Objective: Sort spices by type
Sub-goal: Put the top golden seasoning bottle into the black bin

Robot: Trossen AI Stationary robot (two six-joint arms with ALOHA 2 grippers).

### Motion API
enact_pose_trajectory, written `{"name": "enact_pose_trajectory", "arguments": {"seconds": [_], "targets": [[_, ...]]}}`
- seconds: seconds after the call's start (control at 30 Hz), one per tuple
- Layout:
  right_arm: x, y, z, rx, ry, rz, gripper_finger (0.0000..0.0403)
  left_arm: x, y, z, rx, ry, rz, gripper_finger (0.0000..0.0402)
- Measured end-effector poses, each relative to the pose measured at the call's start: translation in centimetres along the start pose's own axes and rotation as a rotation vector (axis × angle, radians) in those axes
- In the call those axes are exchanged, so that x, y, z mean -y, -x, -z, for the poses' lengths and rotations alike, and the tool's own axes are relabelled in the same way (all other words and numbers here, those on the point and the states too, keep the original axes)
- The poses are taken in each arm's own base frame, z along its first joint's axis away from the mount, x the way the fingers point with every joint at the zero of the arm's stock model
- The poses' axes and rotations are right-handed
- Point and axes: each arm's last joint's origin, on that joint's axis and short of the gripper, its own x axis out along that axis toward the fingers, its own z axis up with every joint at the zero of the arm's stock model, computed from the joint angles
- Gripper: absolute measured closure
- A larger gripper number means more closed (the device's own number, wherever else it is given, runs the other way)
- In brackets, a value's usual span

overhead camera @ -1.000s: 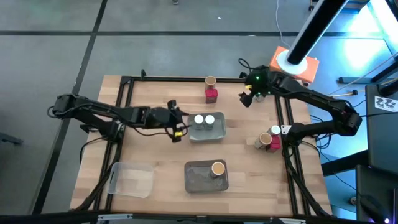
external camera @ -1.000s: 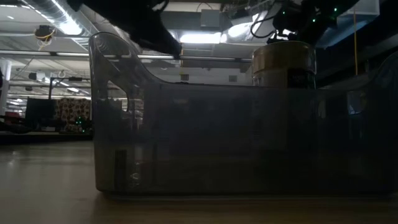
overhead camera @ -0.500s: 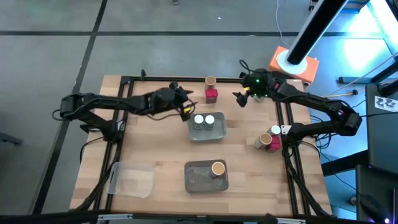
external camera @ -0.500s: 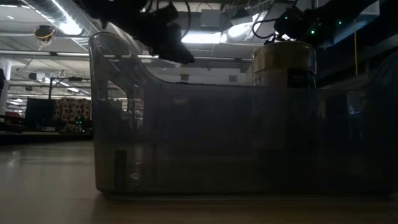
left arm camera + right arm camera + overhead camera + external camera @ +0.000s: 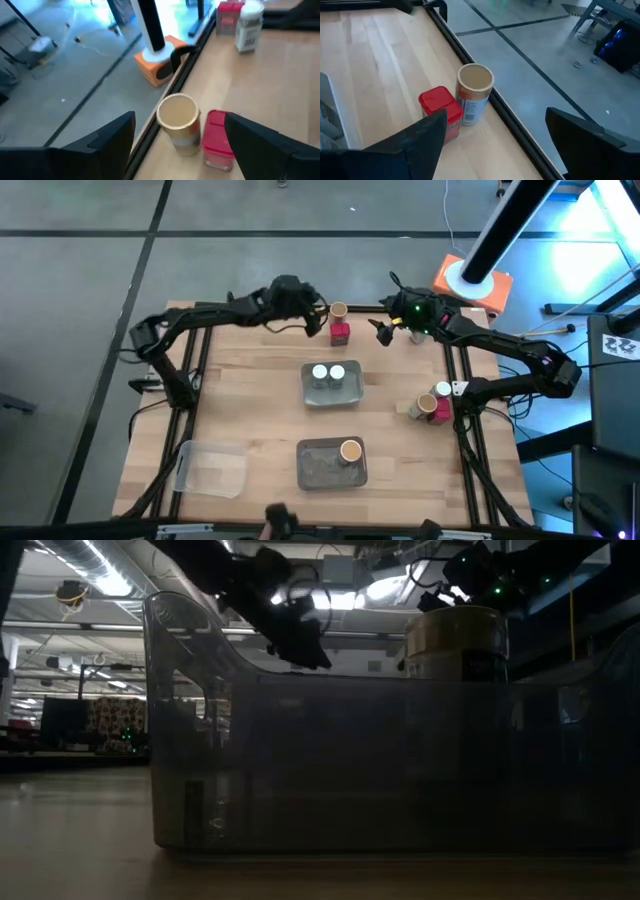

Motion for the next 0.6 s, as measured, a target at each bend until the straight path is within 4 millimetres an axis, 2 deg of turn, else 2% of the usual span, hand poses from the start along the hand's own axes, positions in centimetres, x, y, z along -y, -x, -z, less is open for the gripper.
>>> {"name": "enact_pose_trajectory", "arguments": {"seconds": [0.2,0.43,0.6], "targets": [[-0.1,-0.6,0.5,-0.035,0.000,-0.008,0.0065,-1.8,-3.4,-0.3,-0.055,-0.016,0.048,0.0113],[-0.3,-1.8,1.3,-0.086,-0.001,-0.019,0.0065,-3.0,-5.3,-0.6,-0.014,-0.004,0.138,0.0114],[-0.3,-2.2,1.6,-0.102,-0.001,-0.022,0.0065,-3.6,-6.7,0.4,0.000,0.009,0.182,0.0114]]}}
